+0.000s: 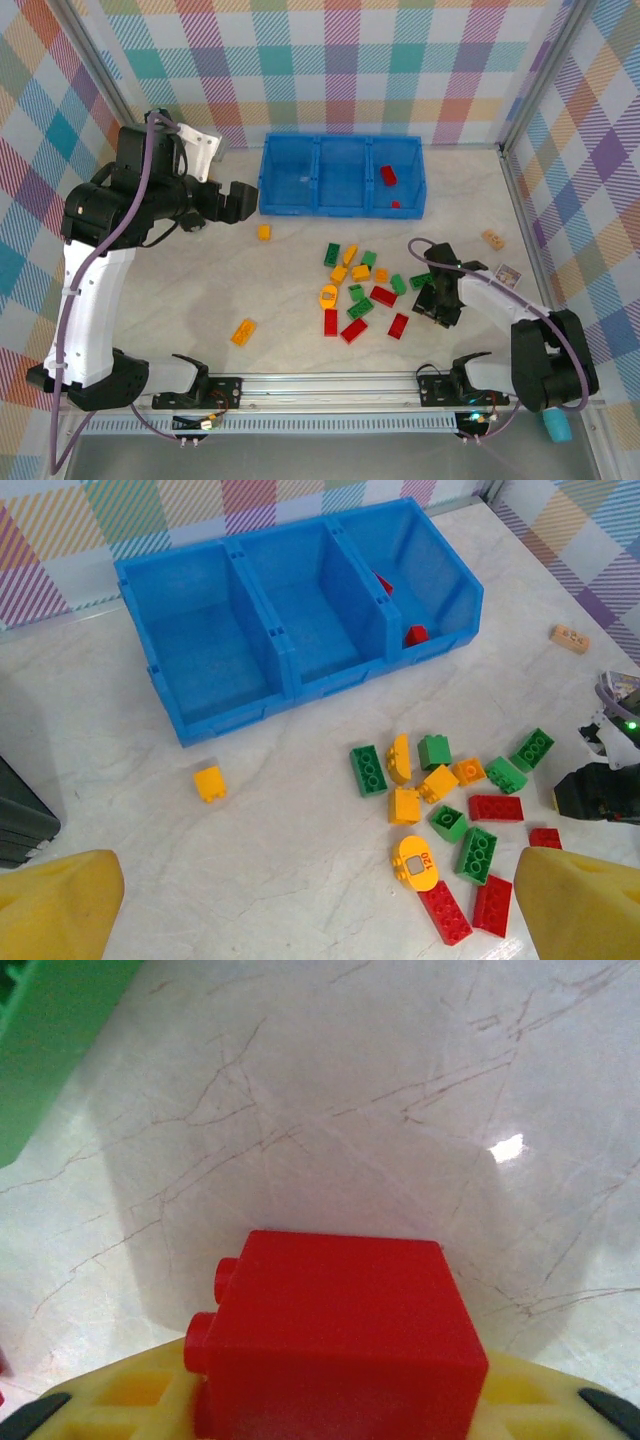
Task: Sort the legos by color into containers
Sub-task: Pick up the lego from the bottom-right of the table.
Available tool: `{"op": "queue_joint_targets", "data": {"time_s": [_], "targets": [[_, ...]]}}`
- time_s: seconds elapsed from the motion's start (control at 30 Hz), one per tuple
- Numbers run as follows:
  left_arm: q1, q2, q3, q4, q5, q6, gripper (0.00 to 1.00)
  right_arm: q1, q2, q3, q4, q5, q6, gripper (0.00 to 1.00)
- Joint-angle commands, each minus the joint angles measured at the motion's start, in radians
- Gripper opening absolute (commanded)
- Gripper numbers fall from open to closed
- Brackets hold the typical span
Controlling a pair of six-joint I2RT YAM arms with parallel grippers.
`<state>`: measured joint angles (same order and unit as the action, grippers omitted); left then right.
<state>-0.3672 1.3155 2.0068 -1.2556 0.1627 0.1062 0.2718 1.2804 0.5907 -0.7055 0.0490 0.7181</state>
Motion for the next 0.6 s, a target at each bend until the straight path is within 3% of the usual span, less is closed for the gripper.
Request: {"op": "queue_joint_targets", "data": {"time_s": [0.0, 0.33, 0.57], "targets": [[-0.010, -0.019, -0.021, 0.019, -0.021, 0.020, 1.00, 0.004, 0.061, -0.007, 0.236, -0.018, -0.026, 0.42], [-0.010, -0.019, -0.021, 0.022, -0.038, 0.027, 1.00, 0.014, 0.006, 0.122, 0.099, -0.011, -0.094, 0.36], [-0.010, -0.007, -0.010, 0.026, -0.042, 0.030, 1.00, 0.015, 0.004, 0.399, -0.014, 0.061, -0.238, 0.36]]}}
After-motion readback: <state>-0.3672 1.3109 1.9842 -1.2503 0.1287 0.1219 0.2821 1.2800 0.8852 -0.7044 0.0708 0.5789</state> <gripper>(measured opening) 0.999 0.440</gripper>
